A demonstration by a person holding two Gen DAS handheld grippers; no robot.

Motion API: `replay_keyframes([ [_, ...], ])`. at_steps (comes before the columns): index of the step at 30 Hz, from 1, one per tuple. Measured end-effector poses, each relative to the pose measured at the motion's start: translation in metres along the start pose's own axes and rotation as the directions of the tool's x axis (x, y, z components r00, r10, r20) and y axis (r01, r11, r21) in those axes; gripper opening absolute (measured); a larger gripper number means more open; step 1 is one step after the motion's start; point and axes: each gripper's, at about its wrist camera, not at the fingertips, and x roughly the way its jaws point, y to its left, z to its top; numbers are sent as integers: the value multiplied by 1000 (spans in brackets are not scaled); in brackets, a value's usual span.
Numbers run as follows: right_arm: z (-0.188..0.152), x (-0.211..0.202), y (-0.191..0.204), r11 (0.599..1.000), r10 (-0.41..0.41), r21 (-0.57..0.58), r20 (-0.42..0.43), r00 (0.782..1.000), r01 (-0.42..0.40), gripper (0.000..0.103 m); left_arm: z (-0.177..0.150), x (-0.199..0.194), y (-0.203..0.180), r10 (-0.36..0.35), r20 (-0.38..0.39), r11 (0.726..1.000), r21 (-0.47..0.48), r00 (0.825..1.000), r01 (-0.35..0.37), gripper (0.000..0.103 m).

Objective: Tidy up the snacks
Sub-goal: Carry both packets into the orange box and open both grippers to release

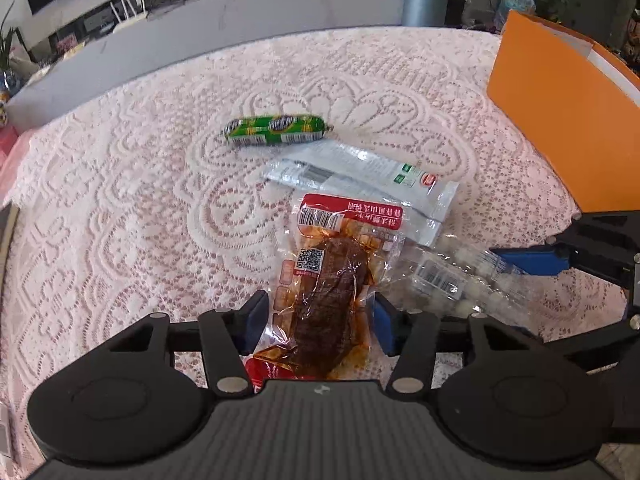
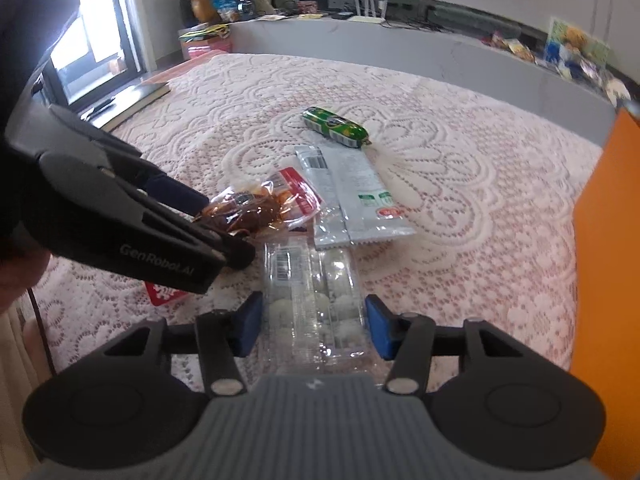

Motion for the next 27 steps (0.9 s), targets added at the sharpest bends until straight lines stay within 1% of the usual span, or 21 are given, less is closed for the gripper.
replay_keyframes([
  [2,0,-5,-6,998,13,61,-5,1000,-13,52,1,-7,-1,6,20,1000,-5,1000,-6,60],
  [4,-1,-10,-9,994,27,105,-14,1000,-26,52,2,-16,1,-7,41,999,-31,999,9,60],
  [7,-4,-19,-3,993,31,112,-16,999,-29,52,4,-30,4,-37,65,995,-95,997,43,60],
  [10,-6,-33,3,994,17,103,14,1000,-18,51,6,-42,4,-57,83,987,-143,995,69,60],
  [12,-6,-43,3,995,12,103,26,1000,-14,51,7,-52,1,-35,101,989,-142,994,49,60],
  [14,-4,-52,3,995,-8,95,29,1000,6,51,11,-62,-2,-11,102,987,-157,995,27,60],
  [17,-1,-70,1,994,-41,105,42,998,36,51,15,-80,-8,-26,129,978,-204,991,53,60],
  [20,-1,-90,1,990,-80,122,59,995,72,51,17,-97,-26,7,187,982,-187,982,28,60],
  [23,-2,-108,2,980,-154,133,62,986,145,51,18,-111,-39,-27,204,980,-187,979,66,60],
  [27,-7,-139,-2,968,-215,155,98,972,199,51,16,-131,-56,-25,235,980,-184,972,70,60],
])
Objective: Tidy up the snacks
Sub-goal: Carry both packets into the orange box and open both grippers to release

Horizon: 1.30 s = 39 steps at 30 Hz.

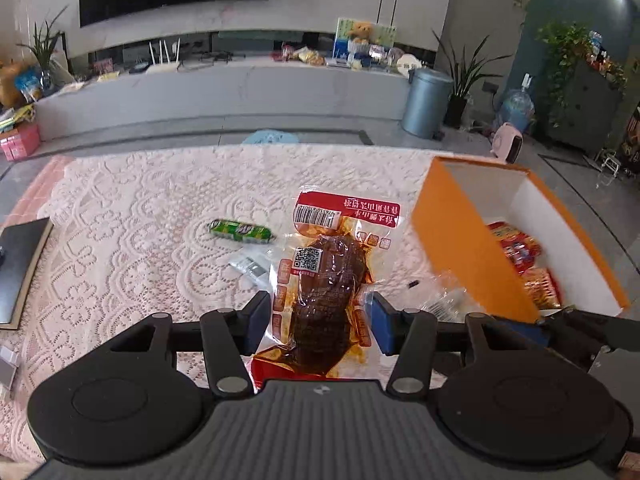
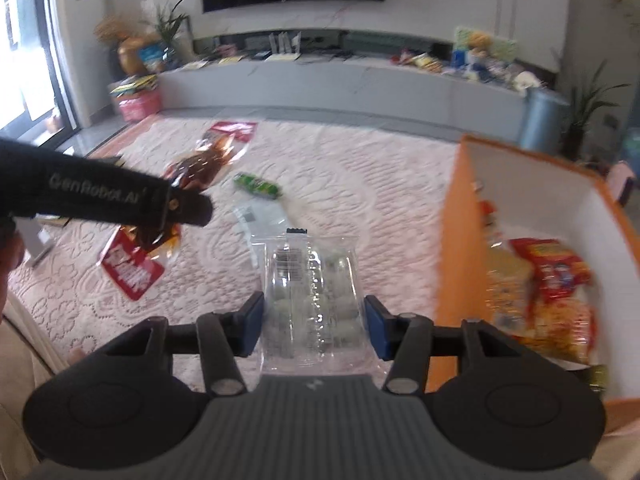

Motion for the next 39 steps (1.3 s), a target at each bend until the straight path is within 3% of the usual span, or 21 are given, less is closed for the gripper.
replay_keyframes([
  [5,-1,-34,-16,999,-36,27,60,998,34,51,-2,-24,-17,-53,42,998,-11,998,54,60],
  [10,-2,-63,-40,997,-66,40,107,992,62,51,12,-29,-57,-128,52,991,51,990,126,60],
  [15,-4,-91,-85,991,-112,86,126,986,102,51,25,-16,-99,-218,12,972,96,976,216,60],
  [20,-7,-107,-144,979,-163,142,90,982,150,51,41,14,-127,-278,-50,955,94,959,282,60],
  [30,-10,-74,-212,959,-150,241,-7,989,148,52,68,94,-172,-269,-159,952,108,950,288,60],
  [39,12,-11,-231,964,-156,204,-74,985,168,52,80,146,-191,-166,-247,960,181,955,214,60],
])
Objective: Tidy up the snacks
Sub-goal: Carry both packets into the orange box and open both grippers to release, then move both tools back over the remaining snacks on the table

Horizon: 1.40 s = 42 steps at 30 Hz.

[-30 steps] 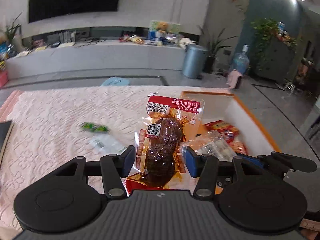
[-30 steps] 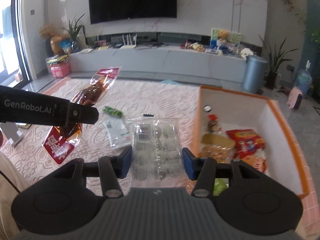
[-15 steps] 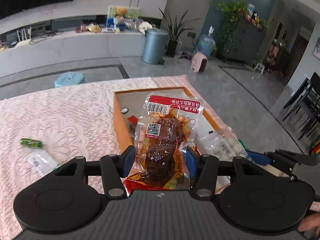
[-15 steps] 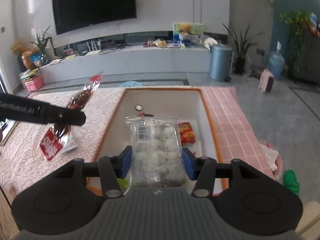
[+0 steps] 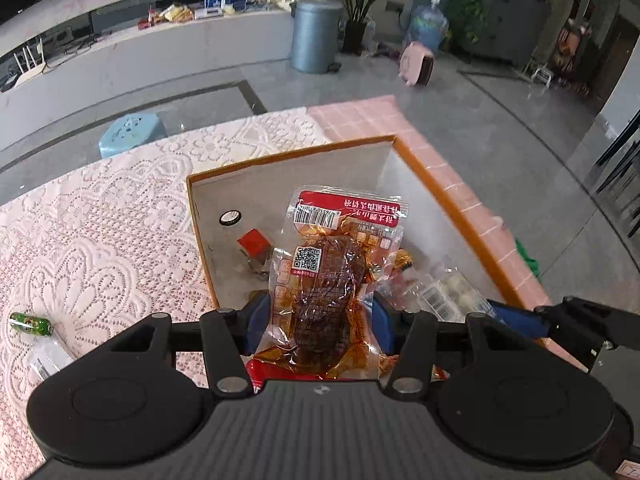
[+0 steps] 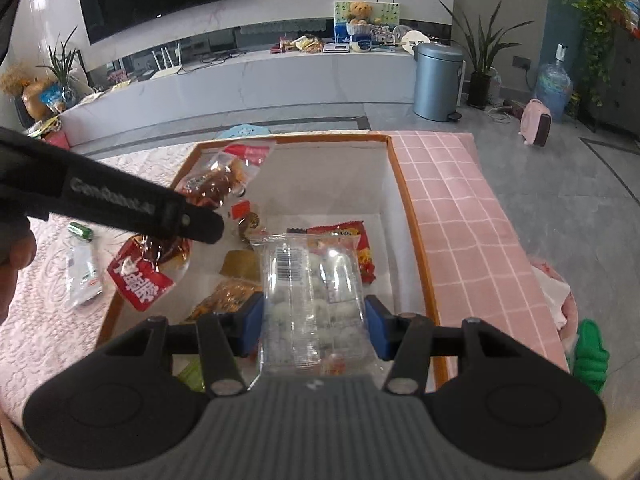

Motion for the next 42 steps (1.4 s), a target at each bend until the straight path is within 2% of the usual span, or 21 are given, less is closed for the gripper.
replay_keyframes([
  [2,4,12,0,1000,7,0,-8,1000,-7,52,3,7,2,-4,-16,1000,3,1000,4,60],
  [7,18,42,4,999,-7,-47,-27,1000,6,52,14,28,-1,55,-21,997,57,998,-54,61],
  [18,24,77,8,988,-59,-147,-77,995,48,54,18,65,-7,81,-97,993,99,992,-71,62],
  [20,27,80,7,986,-70,-159,-91,993,55,55,15,66,-11,94,-91,989,126,991,-82,63],
  [29,26,85,9,977,-91,-204,-117,989,66,58,14,63,-13,85,-90,990,121,992,-74,71],
  [32,24,81,10,977,-92,-201,-127,988,65,59,12,54,-14,89,-54,989,127,995,-81,72],
  [38,26,73,11,979,-104,-189,-118,988,80,71,12,36,-14,98,-18,984,151,995,-94,73],
  [40,26,70,12,981,-106,-175,-129,986,82,81,12,27,-12,93,-3,986,139,996,-92,73],
  [42,26,64,14,985,-93,-158,-129,987,72,86,10,17,-10,87,10,988,129,996,-88,73],
])
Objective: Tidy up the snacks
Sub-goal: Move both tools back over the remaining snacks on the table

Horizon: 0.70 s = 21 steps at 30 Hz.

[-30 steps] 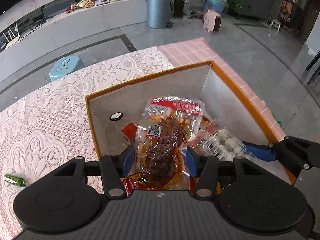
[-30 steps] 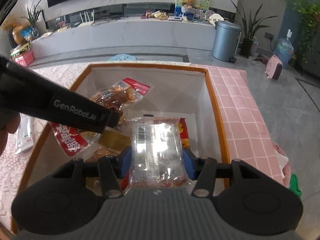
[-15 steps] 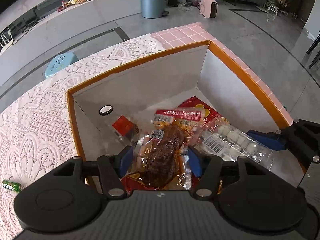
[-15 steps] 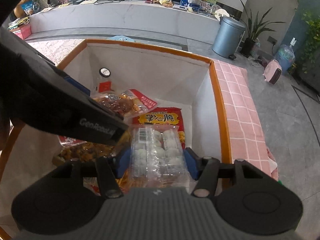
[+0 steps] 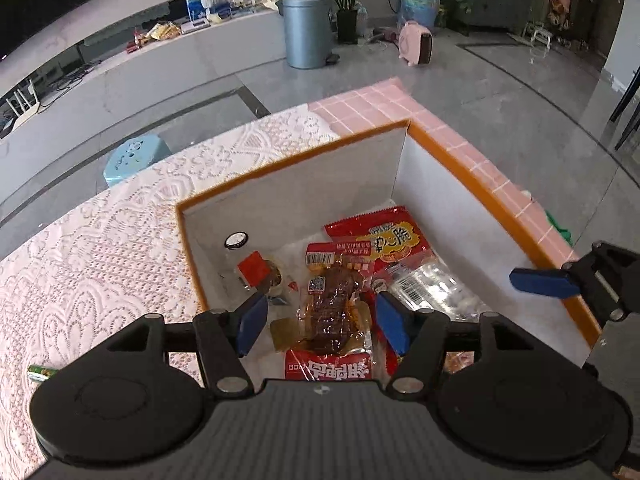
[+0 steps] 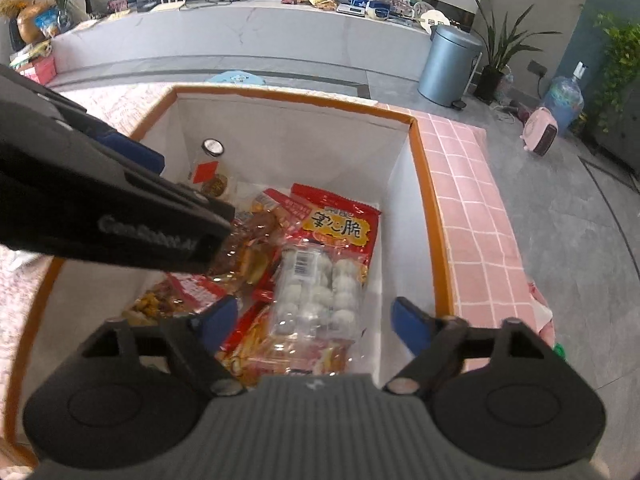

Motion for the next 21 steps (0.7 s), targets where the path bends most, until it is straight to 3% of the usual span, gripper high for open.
replay_keyframes([
  [4,-2,-15,4,999,26,45,7,1000,-27,87,-6,-26,2,5,56,1000,-19,998,-4,73],
  [10,-11,-49,12,994,3,110,86,996,-13,93,-18,-72,7,15,159,998,-60,987,-6,73],
  [16,-25,-91,23,980,-30,199,208,978,-12,96,-44,-118,17,63,284,993,-112,957,-32,74],
  [21,-43,-122,45,980,-31,195,313,949,-33,96,-74,-145,26,119,355,988,-134,927,-76,74],
])
